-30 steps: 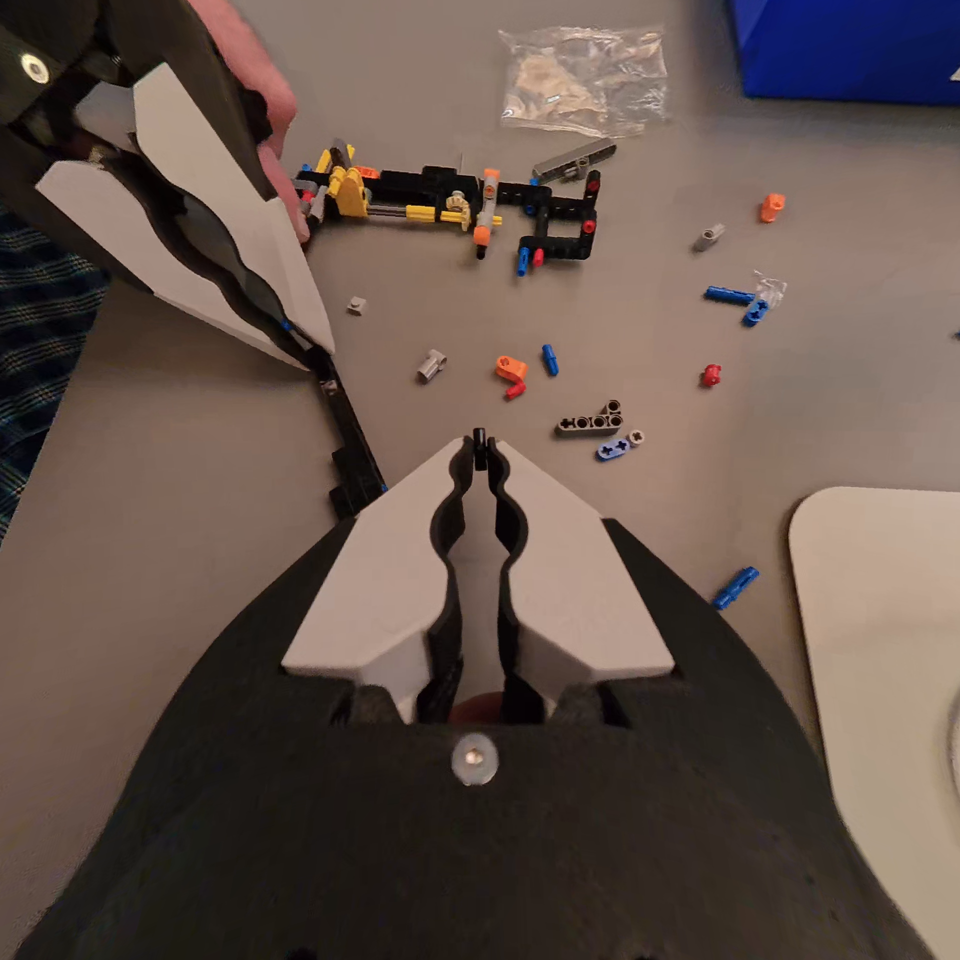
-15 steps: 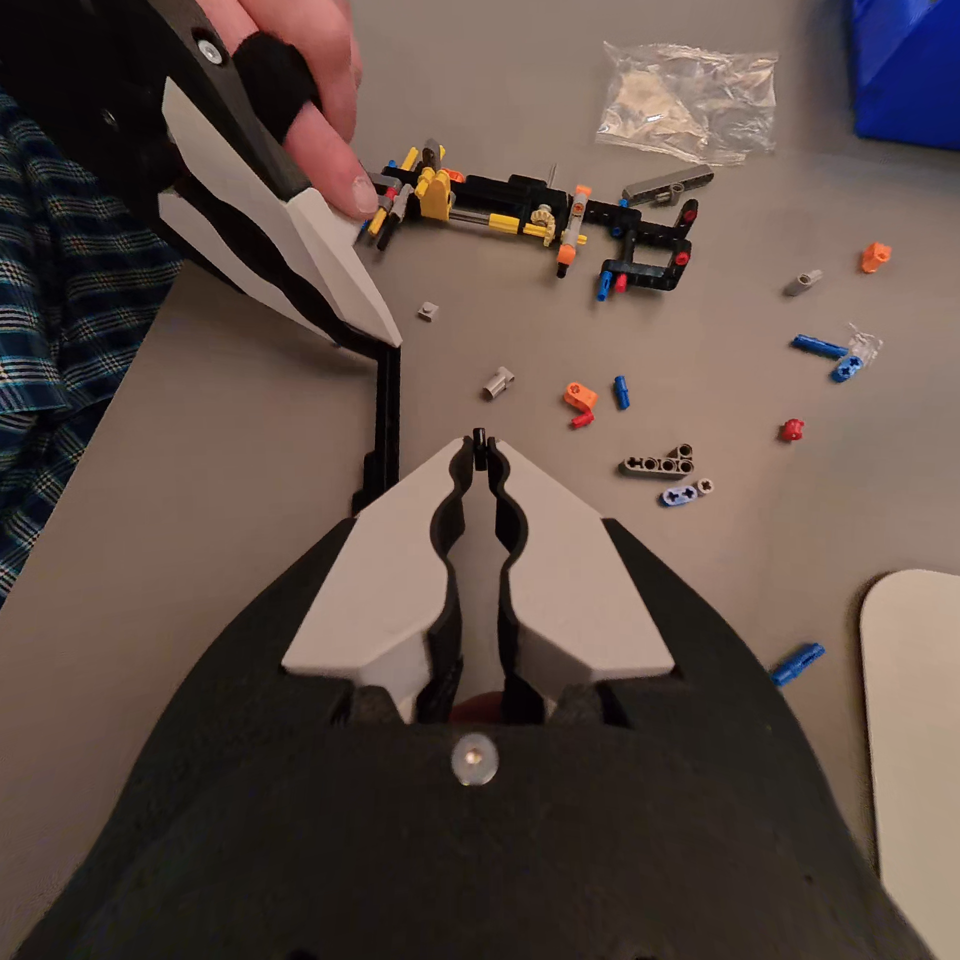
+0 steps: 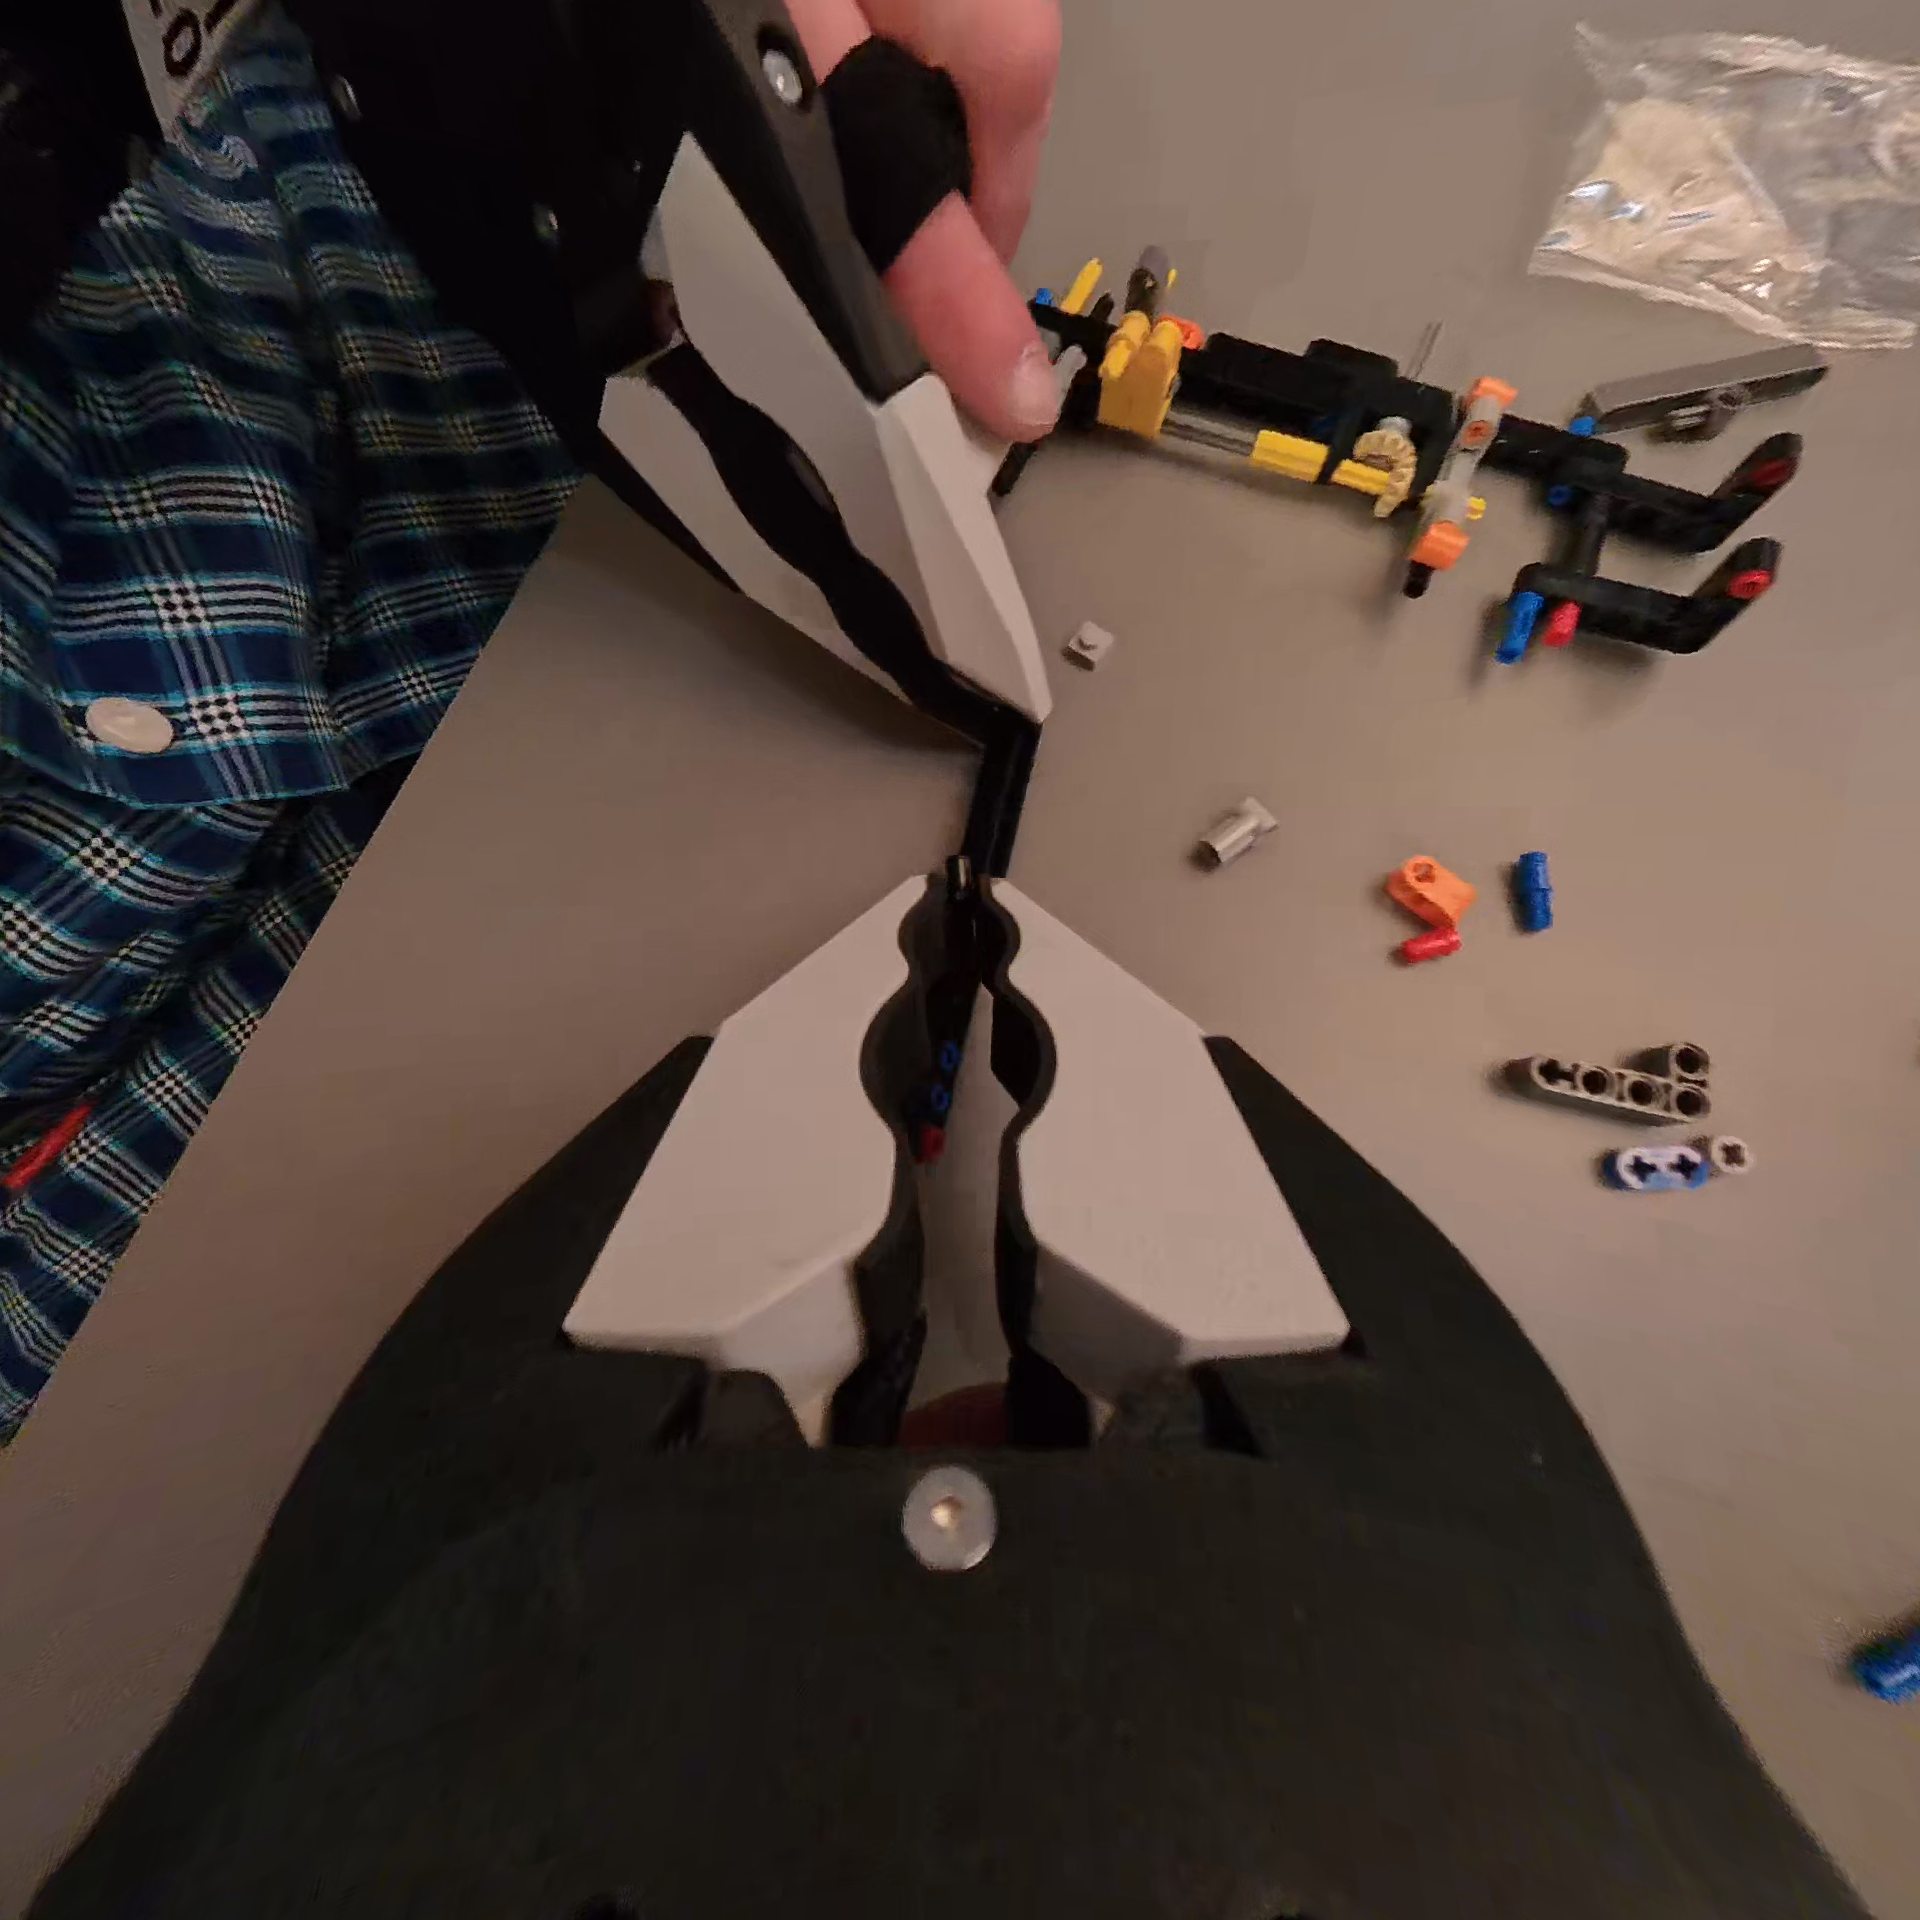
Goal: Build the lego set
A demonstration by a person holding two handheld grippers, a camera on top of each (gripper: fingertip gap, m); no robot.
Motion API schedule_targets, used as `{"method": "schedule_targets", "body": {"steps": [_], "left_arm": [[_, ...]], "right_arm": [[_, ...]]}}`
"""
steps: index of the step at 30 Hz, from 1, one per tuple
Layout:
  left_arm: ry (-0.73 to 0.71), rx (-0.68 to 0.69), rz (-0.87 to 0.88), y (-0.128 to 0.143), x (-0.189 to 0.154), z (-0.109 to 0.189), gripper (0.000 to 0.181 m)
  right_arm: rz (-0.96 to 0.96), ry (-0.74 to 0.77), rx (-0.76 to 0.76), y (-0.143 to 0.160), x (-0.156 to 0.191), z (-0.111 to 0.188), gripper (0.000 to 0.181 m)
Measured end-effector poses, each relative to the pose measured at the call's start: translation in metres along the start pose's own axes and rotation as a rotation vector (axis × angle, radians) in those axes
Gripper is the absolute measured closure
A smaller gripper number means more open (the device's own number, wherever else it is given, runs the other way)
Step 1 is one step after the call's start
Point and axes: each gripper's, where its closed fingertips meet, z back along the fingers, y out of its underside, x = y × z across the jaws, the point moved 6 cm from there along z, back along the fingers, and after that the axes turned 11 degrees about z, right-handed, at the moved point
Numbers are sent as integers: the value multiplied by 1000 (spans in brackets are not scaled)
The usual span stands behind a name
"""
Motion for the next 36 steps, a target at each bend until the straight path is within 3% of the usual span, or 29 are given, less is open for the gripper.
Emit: {"method": "schedule_targets", "body": {"steps": [7, 12, 16, 21, 27, 36], "left_arm": [[33, -12, 108, 3, 3, 6, 166], [177, 15, 315, 6, 13, 10, 151], [285, 20, 435, 5, 19, 10, 152], [403, 36, 454, 3, 11, 7, 160], [434, 25, 502, -1, 18, 8, 153], [470, 9, 501, 3, 20, 5, 157]], "right_arm": [[4, -16, 32, 3, 3, -8, 179], [17, -21, 41, 3, 5, -9, 179], [17, -20, 41, 4, 5, -9, 179], [13, -23, 40, 4, 5, -9, 179], [12, -27, 39, 4, 5, -9, 179], [16, -25, 42, 4, 5, -10, 179]]}}
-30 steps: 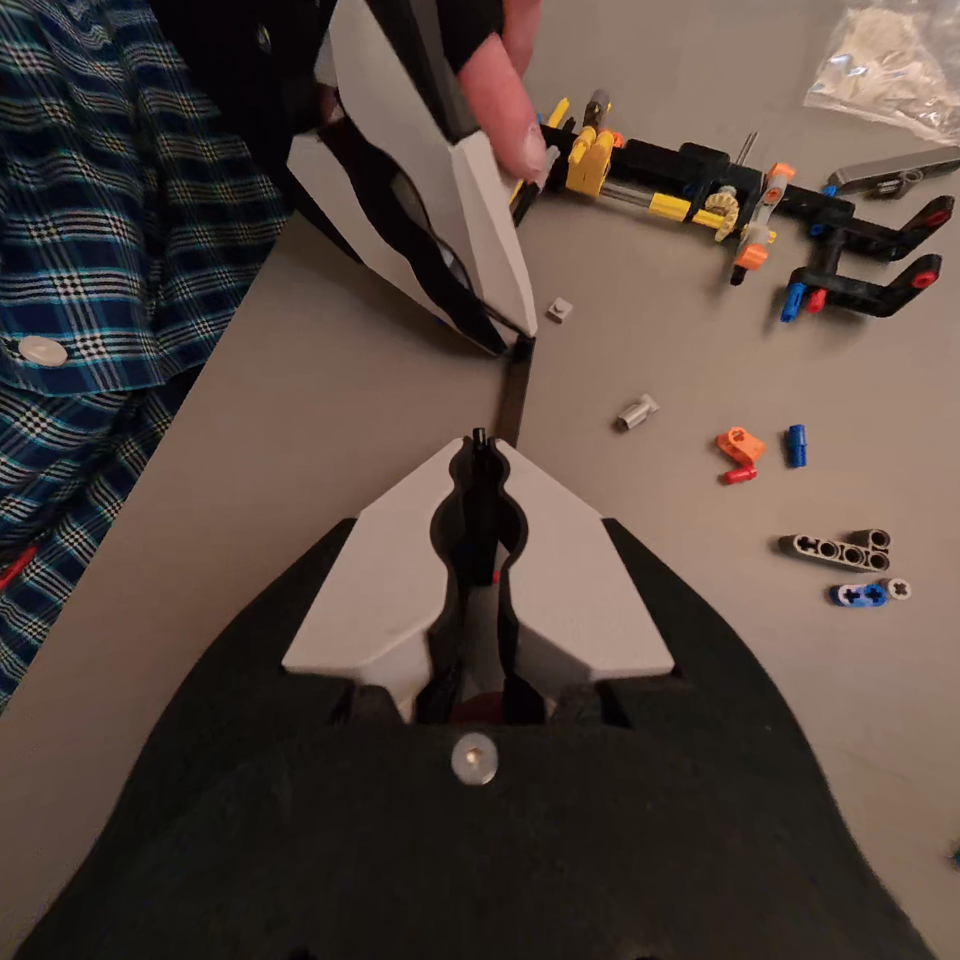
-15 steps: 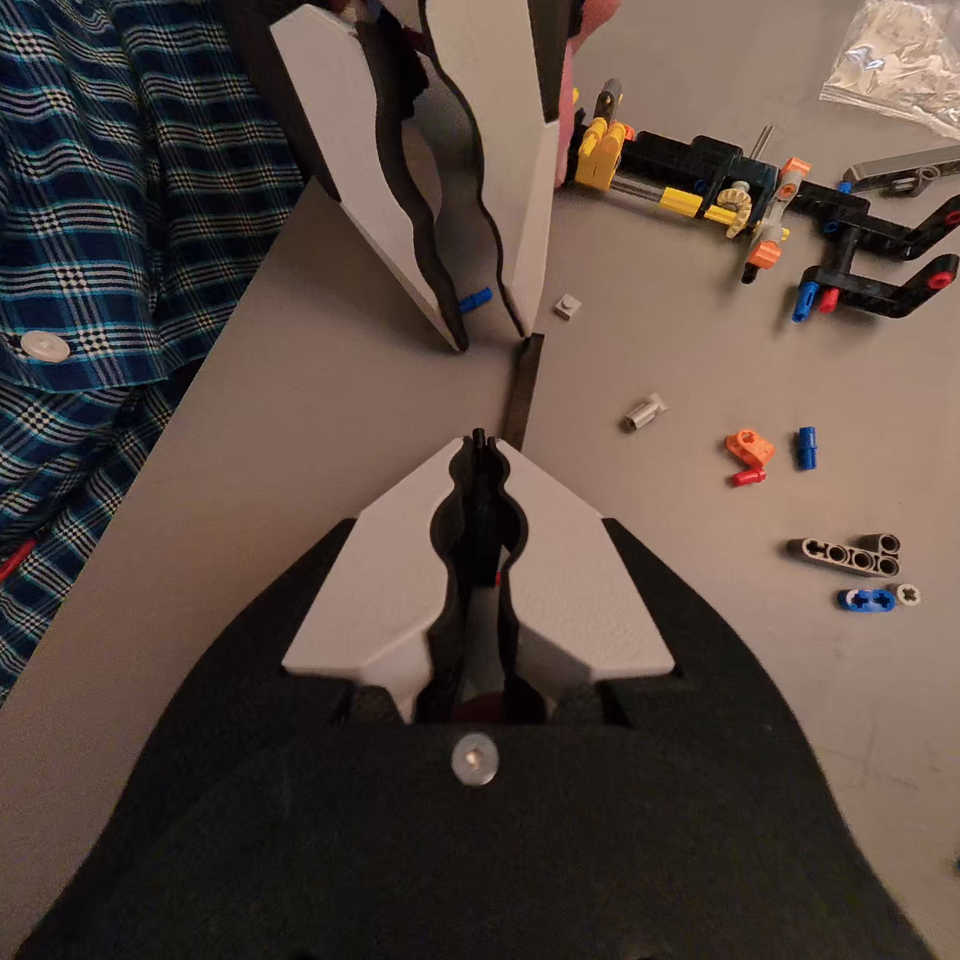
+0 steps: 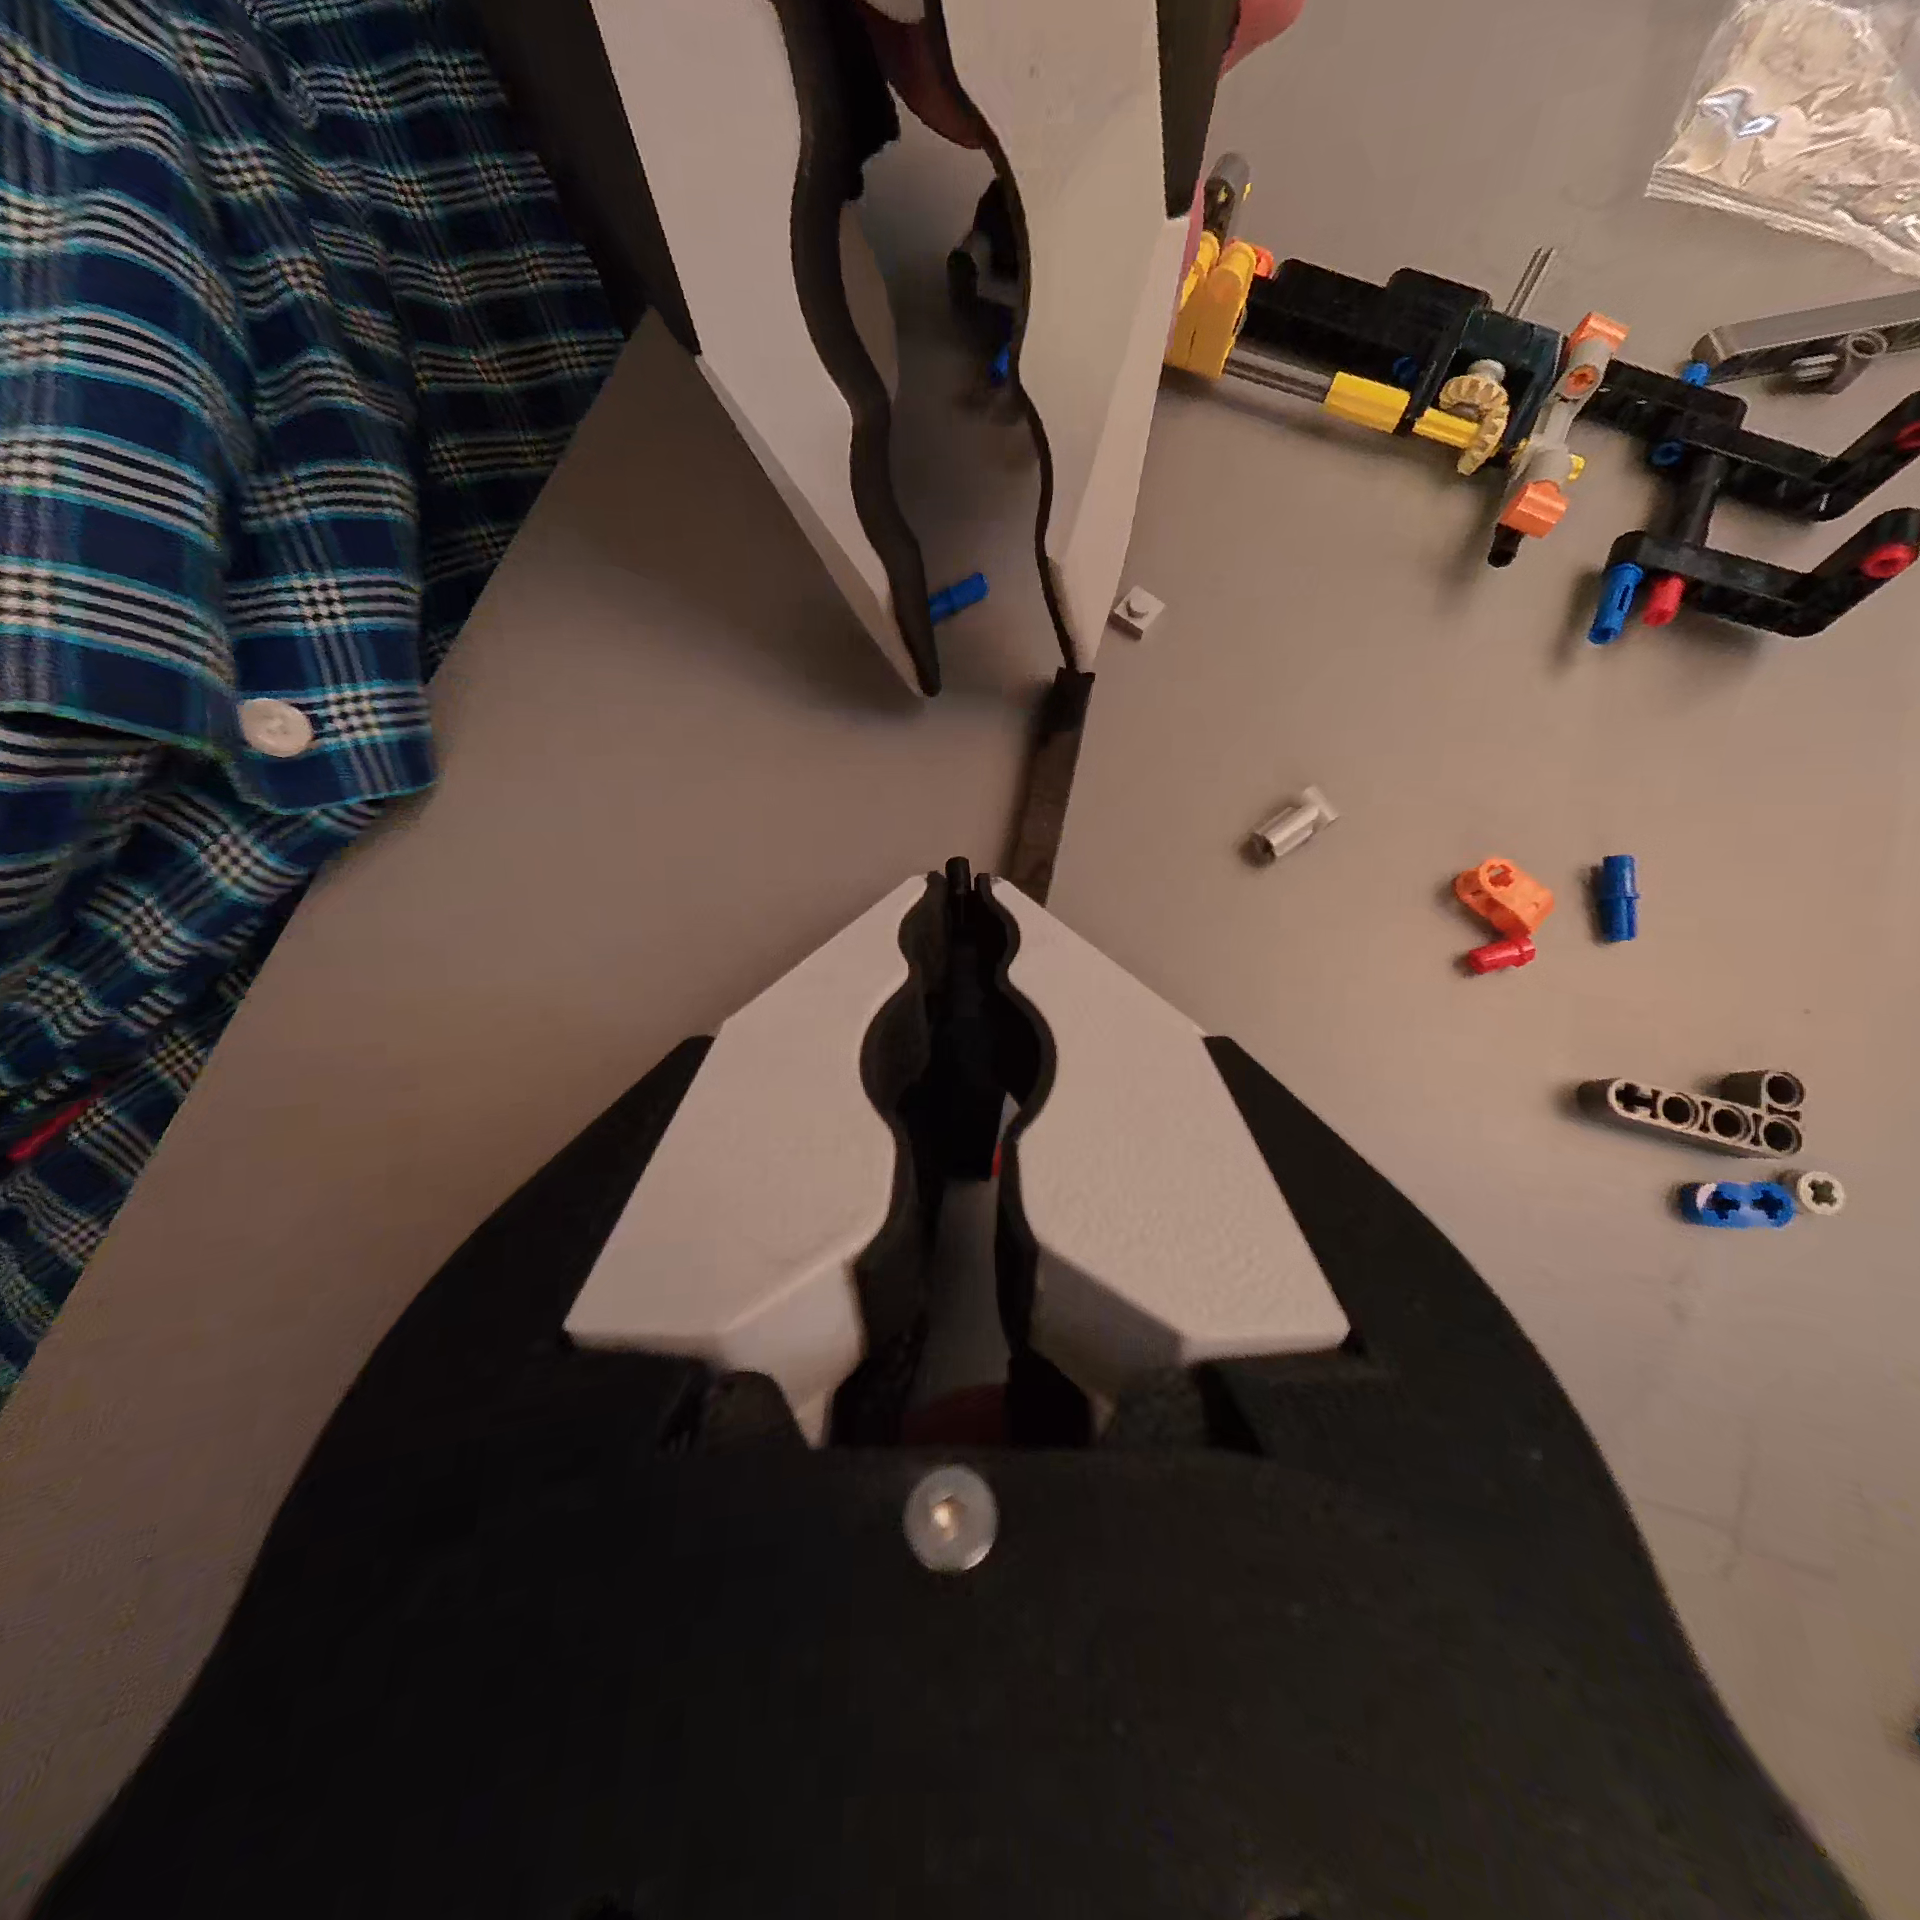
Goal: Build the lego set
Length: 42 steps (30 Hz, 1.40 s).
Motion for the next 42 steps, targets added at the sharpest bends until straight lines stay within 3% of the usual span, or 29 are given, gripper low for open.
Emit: {"method": "schedule_targets", "body": {"steps": [20, 24, 42], "left_arm": [[96, -37, 59, -11, 3, -4, 158], [81, 17, 22, -6, 3, -10, 158], [99, -30, 5, -23, -3, -13, 157]], "right_arm": [[1, -2, -1, 0, -1, -1, 179], [2, -1, 0, 0, -1, -1, 179], [6, -1, 3, 1, 0, -1, 179]]}}
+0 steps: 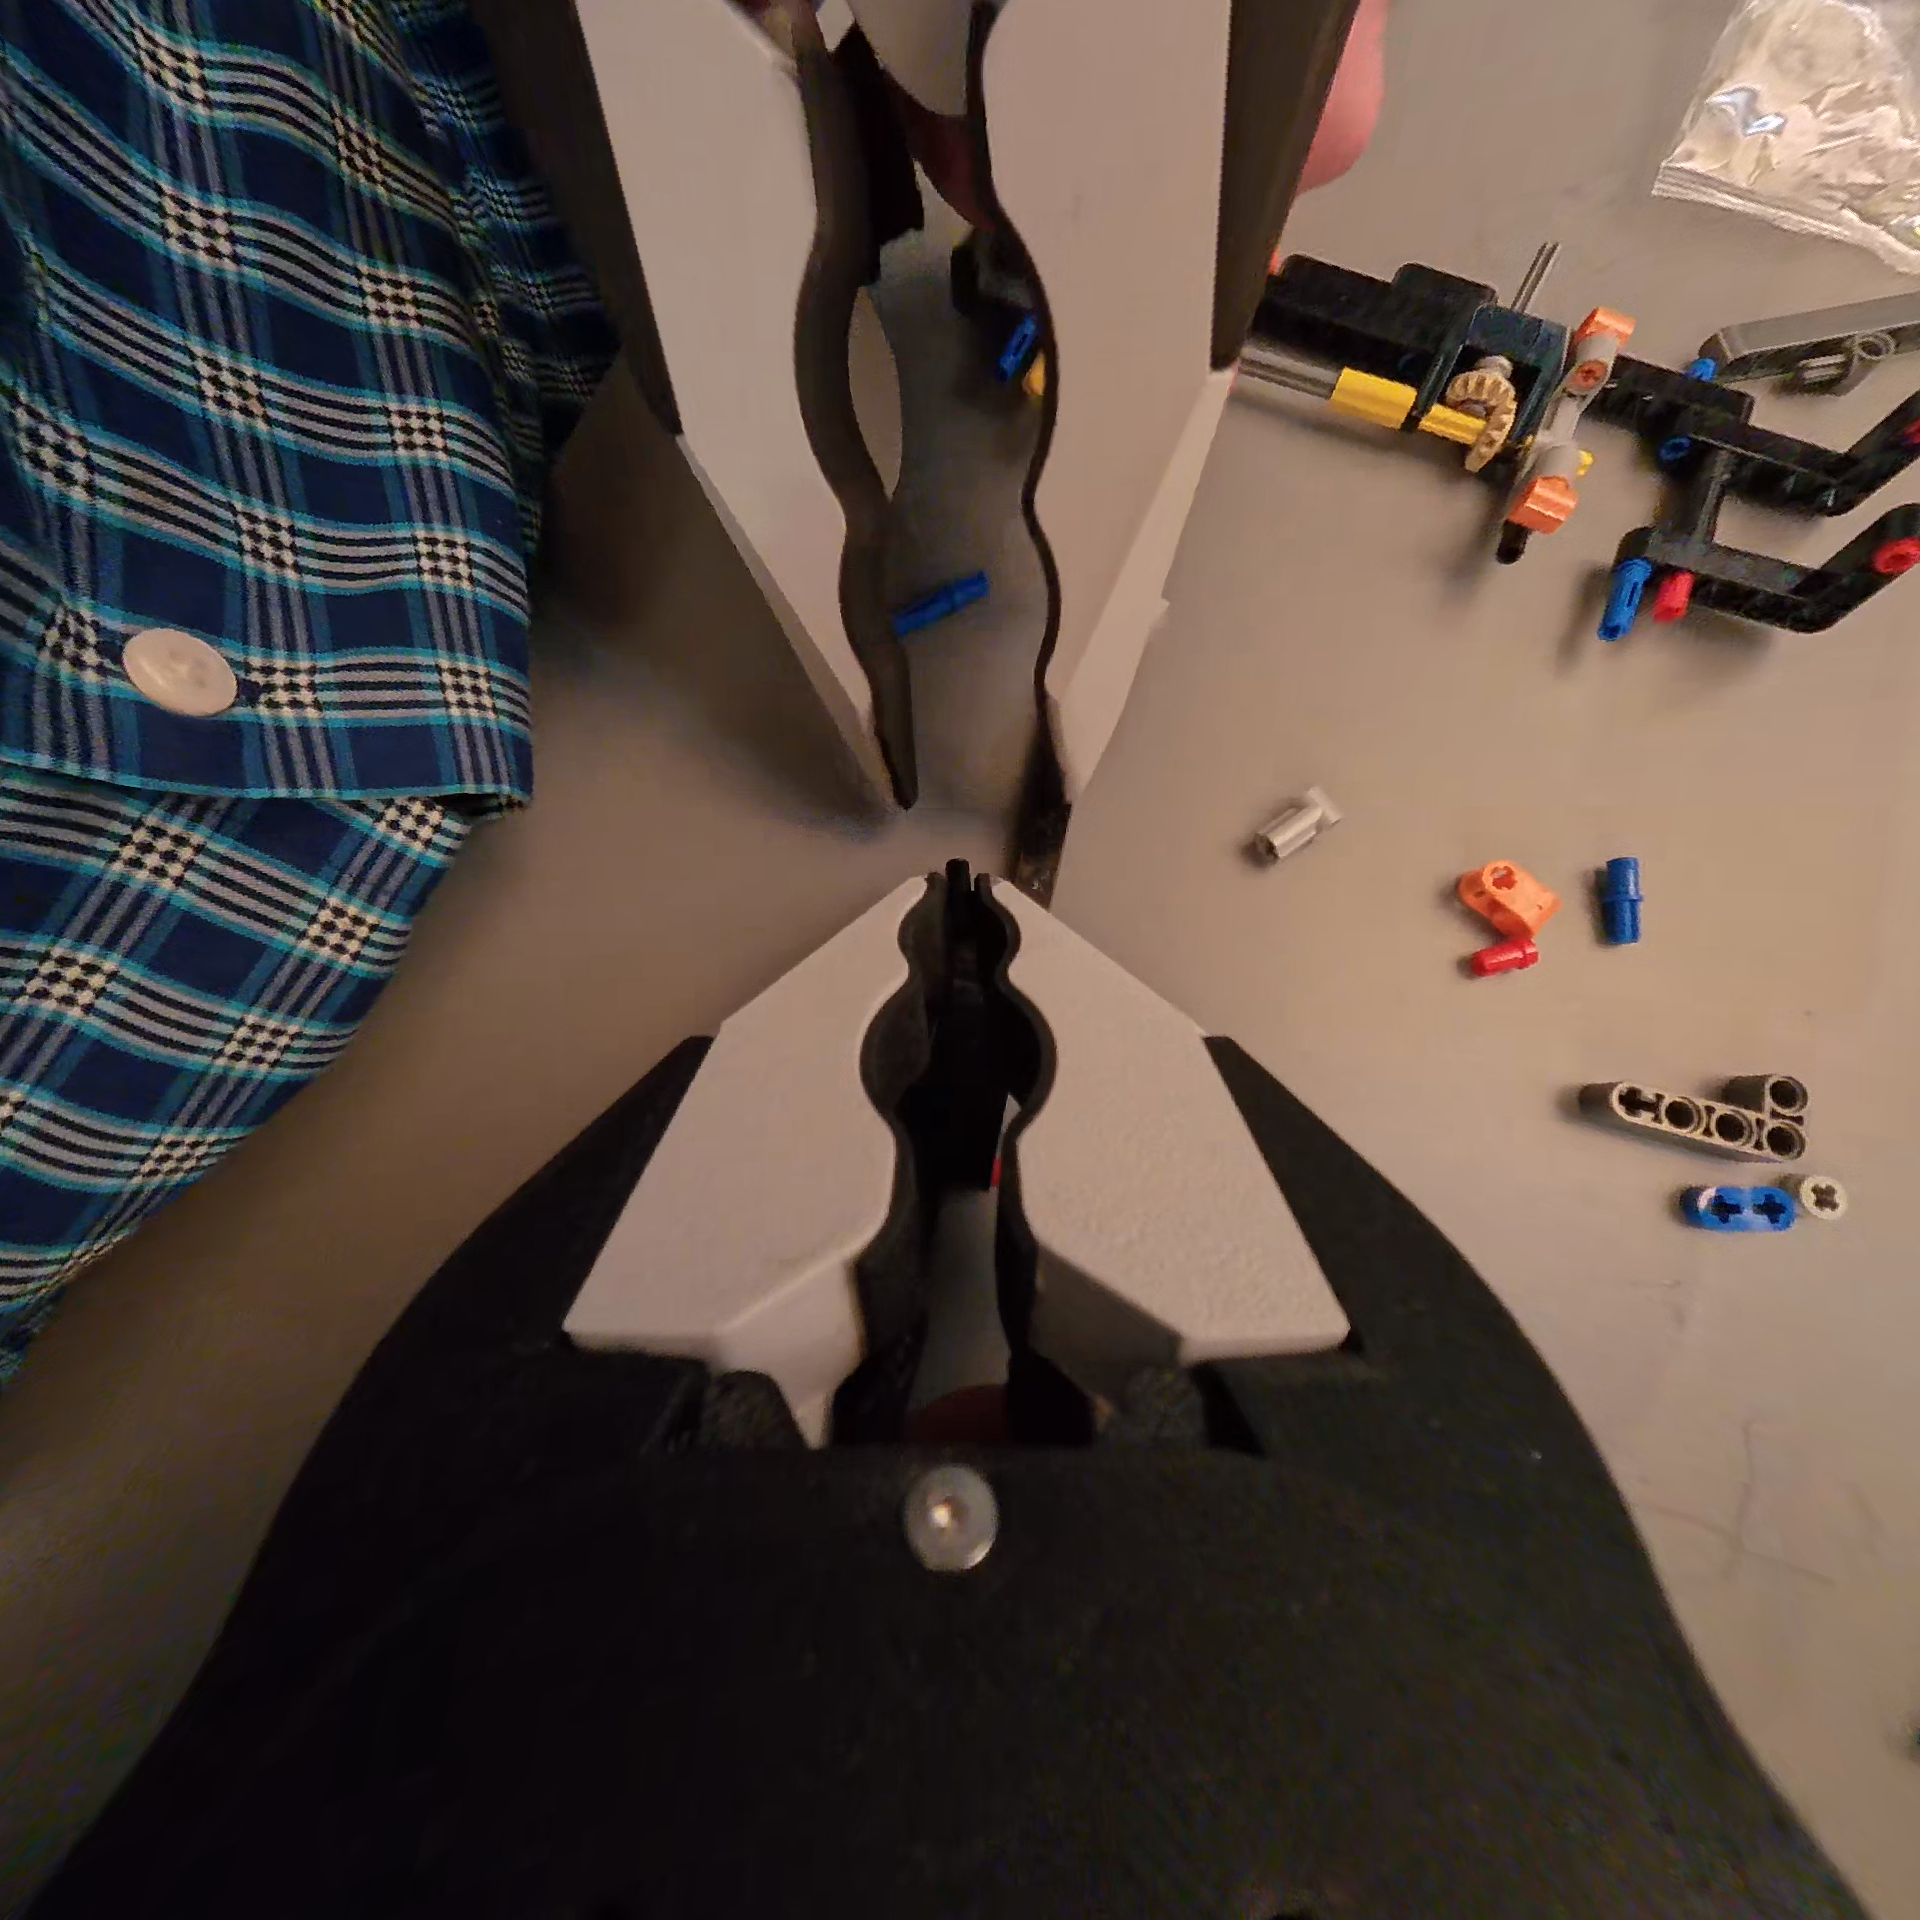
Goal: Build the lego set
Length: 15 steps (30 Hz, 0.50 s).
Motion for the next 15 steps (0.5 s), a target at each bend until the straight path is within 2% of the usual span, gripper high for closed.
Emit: {"method": "schedule_targets", "body": {"steps": [8, 12, 15], "left_arm": [[11, 52, -42, -1, -4, -8, 157], [-45, 28, -23, -1, 4, 0, 159], [-81, 62, -47, 3, 9, -1, 162]], "right_arm": [[-2, -1, -6, 0, 0, 2, 179], [-18, 1, -28, -2, -5, 7, 179], [-28, -11, -51, -6, -10, 15, 179]]}}
